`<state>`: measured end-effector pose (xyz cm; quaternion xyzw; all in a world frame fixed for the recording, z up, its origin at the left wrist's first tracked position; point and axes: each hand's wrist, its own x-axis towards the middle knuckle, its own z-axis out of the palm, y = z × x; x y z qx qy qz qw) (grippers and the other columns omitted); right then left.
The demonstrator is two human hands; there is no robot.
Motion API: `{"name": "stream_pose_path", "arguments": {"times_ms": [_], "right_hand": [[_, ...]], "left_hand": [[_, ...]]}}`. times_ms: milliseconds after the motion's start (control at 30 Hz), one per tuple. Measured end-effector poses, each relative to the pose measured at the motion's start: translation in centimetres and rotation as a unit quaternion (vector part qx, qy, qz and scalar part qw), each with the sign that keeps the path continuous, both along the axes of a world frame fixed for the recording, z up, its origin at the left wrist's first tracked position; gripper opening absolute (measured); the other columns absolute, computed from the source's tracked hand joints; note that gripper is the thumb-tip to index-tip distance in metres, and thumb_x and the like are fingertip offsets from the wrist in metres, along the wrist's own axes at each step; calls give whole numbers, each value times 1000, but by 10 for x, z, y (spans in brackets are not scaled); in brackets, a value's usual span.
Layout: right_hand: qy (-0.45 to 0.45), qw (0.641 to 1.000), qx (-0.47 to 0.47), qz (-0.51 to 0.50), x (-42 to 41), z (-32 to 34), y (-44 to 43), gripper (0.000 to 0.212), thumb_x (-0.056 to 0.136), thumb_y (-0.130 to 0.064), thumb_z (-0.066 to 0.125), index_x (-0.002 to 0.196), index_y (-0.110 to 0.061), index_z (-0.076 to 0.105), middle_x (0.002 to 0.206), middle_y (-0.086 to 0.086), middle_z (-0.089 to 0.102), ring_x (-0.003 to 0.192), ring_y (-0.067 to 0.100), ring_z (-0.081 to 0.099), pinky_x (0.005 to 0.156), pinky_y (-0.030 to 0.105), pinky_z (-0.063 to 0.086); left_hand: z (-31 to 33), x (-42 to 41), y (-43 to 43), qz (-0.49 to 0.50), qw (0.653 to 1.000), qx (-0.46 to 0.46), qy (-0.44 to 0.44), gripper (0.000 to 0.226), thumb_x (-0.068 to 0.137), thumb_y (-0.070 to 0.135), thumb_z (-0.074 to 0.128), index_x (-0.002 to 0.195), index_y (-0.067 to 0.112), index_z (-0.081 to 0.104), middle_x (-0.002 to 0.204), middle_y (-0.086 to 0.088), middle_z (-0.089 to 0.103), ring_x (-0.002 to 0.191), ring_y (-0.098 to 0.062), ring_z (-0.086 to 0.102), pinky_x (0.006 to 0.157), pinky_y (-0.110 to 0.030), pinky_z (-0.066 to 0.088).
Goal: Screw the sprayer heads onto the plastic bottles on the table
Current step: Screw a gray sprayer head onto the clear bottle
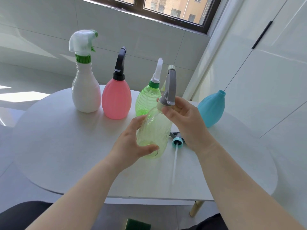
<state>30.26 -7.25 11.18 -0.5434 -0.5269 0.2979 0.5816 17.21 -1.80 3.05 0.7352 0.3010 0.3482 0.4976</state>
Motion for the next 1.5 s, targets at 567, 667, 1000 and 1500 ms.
{"name": "stream_pose_path", "arguments": {"times_ms": [567, 667, 1000, 1500], "right_hand": [[-23, 996, -77, 24, -3, 4, 10, 13, 75, -16, 66, 76, -28, 61, 86, -10, 65, 78, -3, 61, 75, 9, 48], [-12, 997, -40, -59, -11, -7, 12, 11, 74, -18, 67, 74, -27, 62, 79, -11, 64, 70, -6, 58, 70, 7, 46], [54, 986, -104, 115, 3, 16, 17, 18, 67, -15, 57, 52, -25, 59, 62, -10, 65, 84, 16, 61, 90, 34, 48], [34, 983, -21, -177, -33, -2, 17, 19, 75, -2, 56, 72, 16, 50, 76, 32, 55, 48, -8, 54, 47, 0, 34]], "left_hand": [[-2, 2, -2, 19, 999, 26, 18, 78, 58, 21, 80, 114, 46, 32, 107, 37, 39, 109, -3, 43, 98, -35, 41], [-4, 4, -3, 34, 999, 29, 15, 82, 57, 23, 80, 125, 35, 35, 112, 26, 44, 112, -5, 43, 98, -37, 41], [2, -20, -3, -58, 997, -20, 39, 95, 41, 38, 83, 113, 57, 24, 125, 22, 42, 113, 6, 41, 94, -15, 31], [-15, -5, -15, 78, 995, 42, 48, 93, 51, 25, 82, 129, 26, 31, 116, 13, 45, 105, -7, 43, 86, -16, 32]]}}
